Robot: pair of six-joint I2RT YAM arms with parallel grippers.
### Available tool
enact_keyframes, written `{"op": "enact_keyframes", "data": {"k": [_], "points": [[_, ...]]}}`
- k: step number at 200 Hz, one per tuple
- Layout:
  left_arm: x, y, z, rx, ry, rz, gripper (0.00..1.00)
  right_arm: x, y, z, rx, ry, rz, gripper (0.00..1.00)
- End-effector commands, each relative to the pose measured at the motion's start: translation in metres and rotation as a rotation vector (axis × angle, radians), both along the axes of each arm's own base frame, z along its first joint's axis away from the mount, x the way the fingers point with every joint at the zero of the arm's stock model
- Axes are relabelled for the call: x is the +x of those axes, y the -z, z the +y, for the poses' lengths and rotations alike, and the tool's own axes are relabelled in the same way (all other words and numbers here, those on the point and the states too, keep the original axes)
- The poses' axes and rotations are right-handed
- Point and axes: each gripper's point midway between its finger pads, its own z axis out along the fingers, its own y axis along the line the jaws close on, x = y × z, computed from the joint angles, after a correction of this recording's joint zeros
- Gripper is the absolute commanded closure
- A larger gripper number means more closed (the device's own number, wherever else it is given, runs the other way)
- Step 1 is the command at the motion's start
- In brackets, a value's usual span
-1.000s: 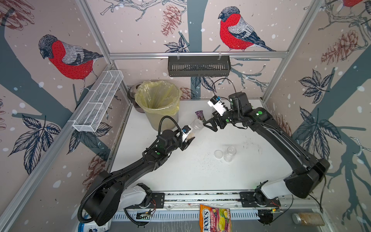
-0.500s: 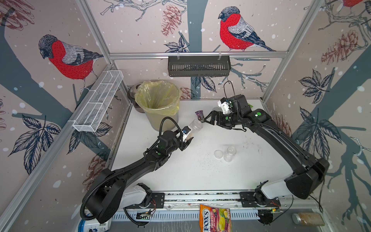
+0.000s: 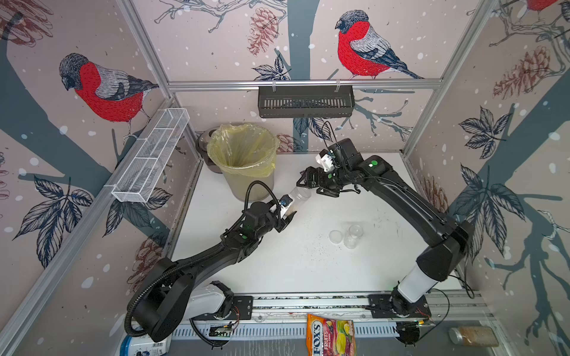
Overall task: Empty moldy rice from jars
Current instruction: Unscrew the lid from the jar.
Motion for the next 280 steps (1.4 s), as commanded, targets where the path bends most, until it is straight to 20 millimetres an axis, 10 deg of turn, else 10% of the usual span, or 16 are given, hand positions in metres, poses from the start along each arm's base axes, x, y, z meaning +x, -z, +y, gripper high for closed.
{"op": "enact_keyframes", "data": {"k": [1,280], "points": [[0.005,-0.016,-0.001,-0.031,-0.005,-0.065,1.00,-0.003,0.008,0.001,-0.041,-0.009,0.018,0.00],[0.006,-0.012,-0.003,-0.027,-0.003,-0.054,1.00,0.004,0.022,0.014,-0.151,-0.120,0.026,0.23]]}}
